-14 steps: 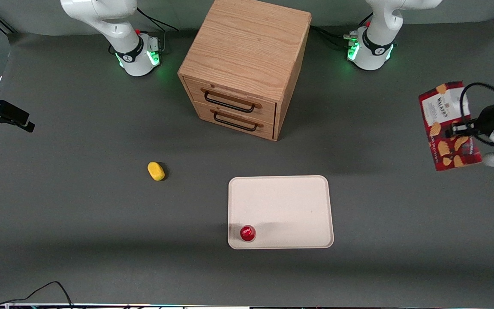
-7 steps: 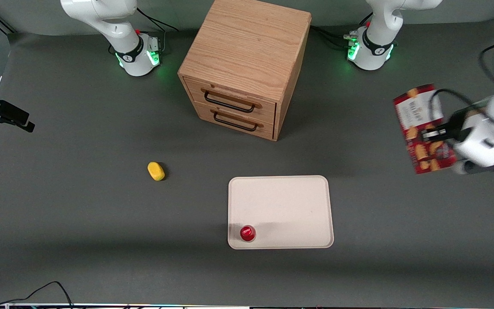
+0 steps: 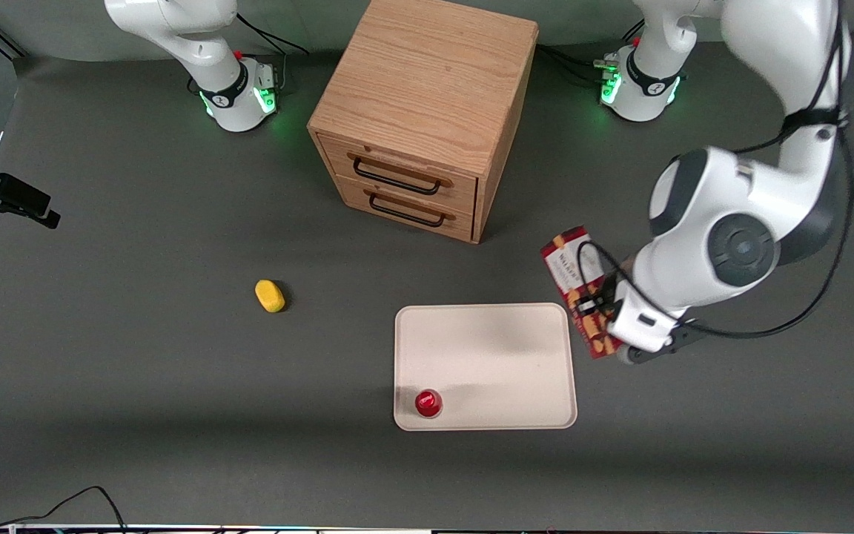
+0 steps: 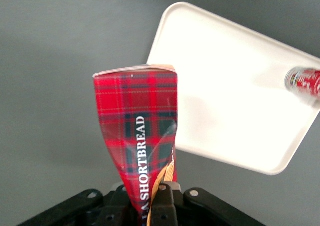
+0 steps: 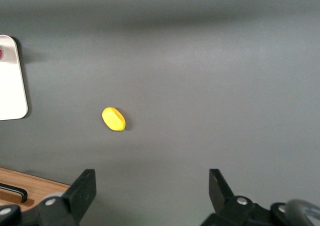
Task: Place red cookie box on tray
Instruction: 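Carry the held box with the left gripper over the white tray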
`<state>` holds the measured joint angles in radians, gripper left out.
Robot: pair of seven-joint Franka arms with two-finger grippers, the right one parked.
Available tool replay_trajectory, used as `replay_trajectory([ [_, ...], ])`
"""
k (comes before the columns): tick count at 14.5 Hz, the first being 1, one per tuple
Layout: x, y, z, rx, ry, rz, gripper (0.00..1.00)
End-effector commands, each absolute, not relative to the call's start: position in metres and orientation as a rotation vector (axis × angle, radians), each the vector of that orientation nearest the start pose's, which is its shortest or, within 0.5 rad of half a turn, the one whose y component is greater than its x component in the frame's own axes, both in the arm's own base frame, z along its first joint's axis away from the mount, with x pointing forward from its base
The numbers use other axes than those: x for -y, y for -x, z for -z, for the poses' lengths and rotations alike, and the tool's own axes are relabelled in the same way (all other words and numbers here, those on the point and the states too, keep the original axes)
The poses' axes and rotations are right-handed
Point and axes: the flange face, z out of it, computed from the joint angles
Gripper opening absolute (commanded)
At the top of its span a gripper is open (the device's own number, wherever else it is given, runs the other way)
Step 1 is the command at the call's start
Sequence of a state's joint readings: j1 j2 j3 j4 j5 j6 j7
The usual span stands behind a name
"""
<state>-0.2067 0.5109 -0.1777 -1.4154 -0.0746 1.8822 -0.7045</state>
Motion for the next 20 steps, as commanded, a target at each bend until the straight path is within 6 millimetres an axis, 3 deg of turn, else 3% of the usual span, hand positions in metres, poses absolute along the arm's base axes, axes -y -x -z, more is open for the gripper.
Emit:
replay_trajectory([
  [1, 0.266, -0.673, -0.370, 0.621, 3.207, -0.070, 0.00],
  [4, 0.290, -0.678, -0.326, 0.522, 3.197, 0.042, 0.00],
  [9, 0.291, -0.687, -0.282, 0.500, 3.168, 0.172, 0.00],
  [17, 0.287, -0.678, -0.226, 0.566, 3.187, 0.204, 0.00],
  [18, 0.285, -0.679, -0.225, 0.565, 3.186, 0.205, 0.17],
  [20, 0.284, -0.682, -0.228, 0.571, 3.187, 0.211, 0.88],
])
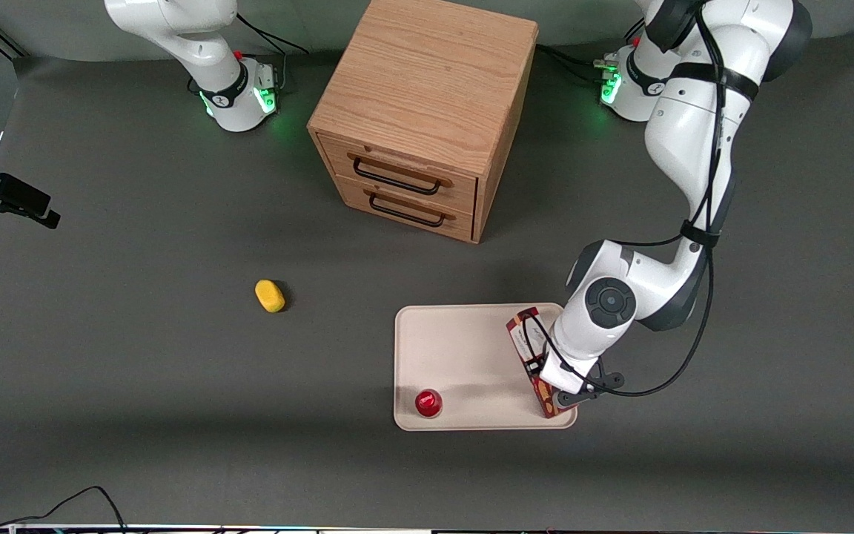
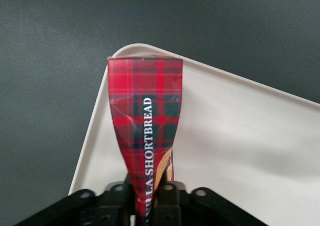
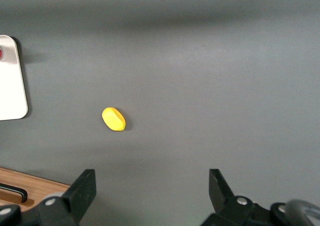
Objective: Place red cookie box on tray
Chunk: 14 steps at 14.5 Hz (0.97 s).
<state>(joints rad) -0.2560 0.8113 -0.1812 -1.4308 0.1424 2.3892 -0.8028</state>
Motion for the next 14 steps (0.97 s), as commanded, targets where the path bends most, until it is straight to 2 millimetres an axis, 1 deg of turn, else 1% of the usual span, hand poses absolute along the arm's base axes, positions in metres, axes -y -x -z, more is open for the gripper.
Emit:
replay_trajectory([
  [1, 0.282, -0.682, -0.233, 0.570, 3.181, 0.201, 1.00],
  [2, 0.280, -0.682, -0.238, 0.571, 3.167, 0.175, 1.00],
  [3, 0.277, -0.684, -0.252, 0.574, 3.142, 0.124, 1.00],
  [4, 0.273, -0.687, -0.271, 0.583, 3.108, 0.056, 1.00],
  [6, 0.266, -0.690, -0.316, 0.587, 3.040, -0.084, 1.00],
  [7, 0.263, -0.689, -0.340, 0.593, 3.024, -0.184, 1.00],
  [8, 0.260, -0.687, -0.366, 0.558, 3.037, -0.270, 1.00],
  [9, 0.248, -0.683, -0.389, 0.501, 3.044, -0.351, 1.00],
  [10, 0.228, -0.680, -0.409, 0.436, 3.048, -0.391, 1.00],
  [11, 0.197, -0.679, -0.435, 0.388, 3.067, -0.378, 1.00],
  [12, 0.173, -0.671, -0.439, 0.309, 3.068, -0.403, 1.00],
  [13, 0.142, -0.661, -0.452, 0.244, 3.074, -0.374, 1.00],
  [14, 0.115, -0.652, -0.459, 0.194, 3.077, -0.336, 1.00],
])
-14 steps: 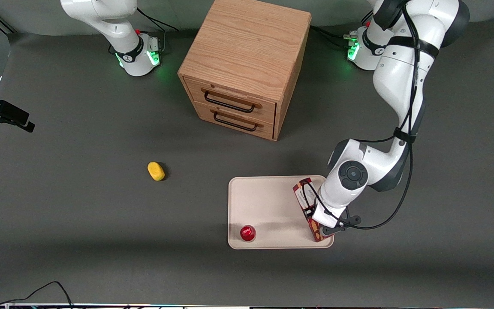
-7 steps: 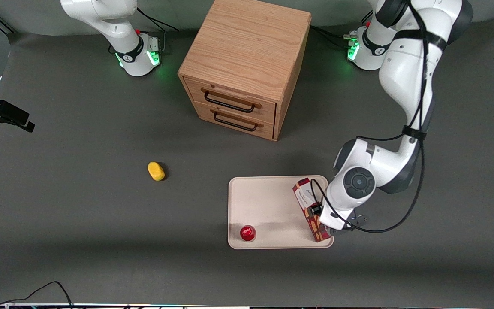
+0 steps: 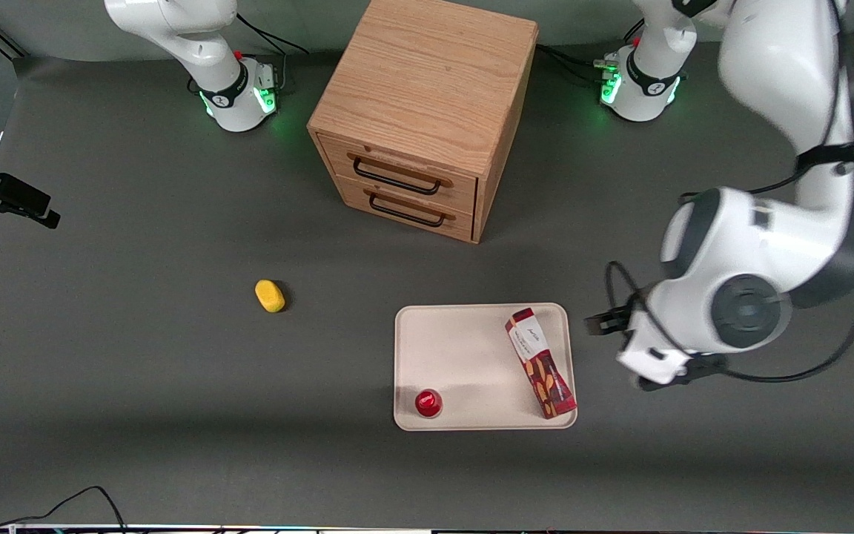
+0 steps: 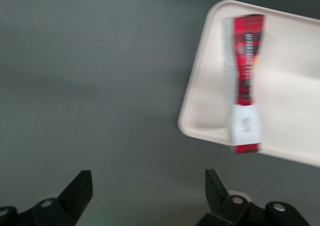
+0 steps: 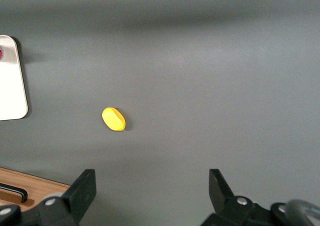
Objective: Place red cookie box on tray
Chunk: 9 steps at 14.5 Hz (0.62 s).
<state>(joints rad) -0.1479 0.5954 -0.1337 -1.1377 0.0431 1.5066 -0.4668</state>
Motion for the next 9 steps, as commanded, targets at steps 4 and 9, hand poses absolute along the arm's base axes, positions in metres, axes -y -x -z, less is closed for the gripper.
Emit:
replay_trajectory([
  [4, 0.021, -0.598, -0.480, 0.043, 3.103, -0.159, 1.00],
  [9, -0.008, -0.536, -0.570, 0.033, 3.109, -0.158, 1.00],
])
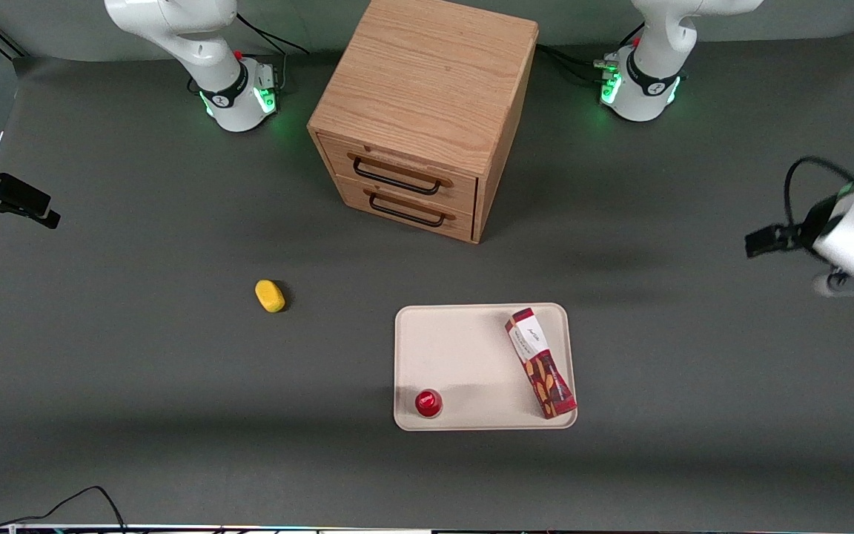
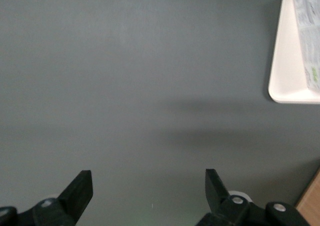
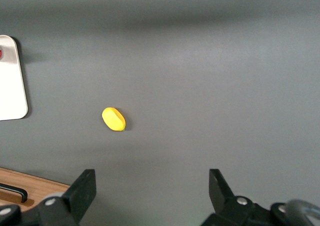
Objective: Place red cookie box on tray
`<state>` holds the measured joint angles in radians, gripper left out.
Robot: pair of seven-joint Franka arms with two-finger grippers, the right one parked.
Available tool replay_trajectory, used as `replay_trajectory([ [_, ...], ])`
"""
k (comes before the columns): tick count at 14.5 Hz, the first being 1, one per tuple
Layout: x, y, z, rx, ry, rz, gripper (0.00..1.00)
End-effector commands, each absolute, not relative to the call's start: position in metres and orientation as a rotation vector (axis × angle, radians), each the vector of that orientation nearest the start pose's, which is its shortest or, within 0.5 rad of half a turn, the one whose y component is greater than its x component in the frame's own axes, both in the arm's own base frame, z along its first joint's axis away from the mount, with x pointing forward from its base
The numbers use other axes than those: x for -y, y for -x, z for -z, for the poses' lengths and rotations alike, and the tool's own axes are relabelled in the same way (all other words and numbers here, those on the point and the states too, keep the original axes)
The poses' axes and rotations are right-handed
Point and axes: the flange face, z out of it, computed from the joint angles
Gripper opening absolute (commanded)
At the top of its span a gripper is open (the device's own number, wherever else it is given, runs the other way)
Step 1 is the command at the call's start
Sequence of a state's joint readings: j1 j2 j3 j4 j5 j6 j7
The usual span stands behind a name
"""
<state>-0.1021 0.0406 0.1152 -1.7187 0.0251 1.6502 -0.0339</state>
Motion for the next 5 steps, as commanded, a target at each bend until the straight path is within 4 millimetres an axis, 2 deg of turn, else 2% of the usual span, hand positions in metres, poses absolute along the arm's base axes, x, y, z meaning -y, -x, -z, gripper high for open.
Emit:
replay_trajectory([
  [1, -0.008, -0.532, -0.589, 0.034, 3.109, -0.160, 1.00],
  [3, -0.003, -0.528, -0.619, 0.030, 3.120, -0.180, 1.00],
  [5, 0.000, -0.527, -0.624, 0.023, 3.122, -0.180, 1.00],
])
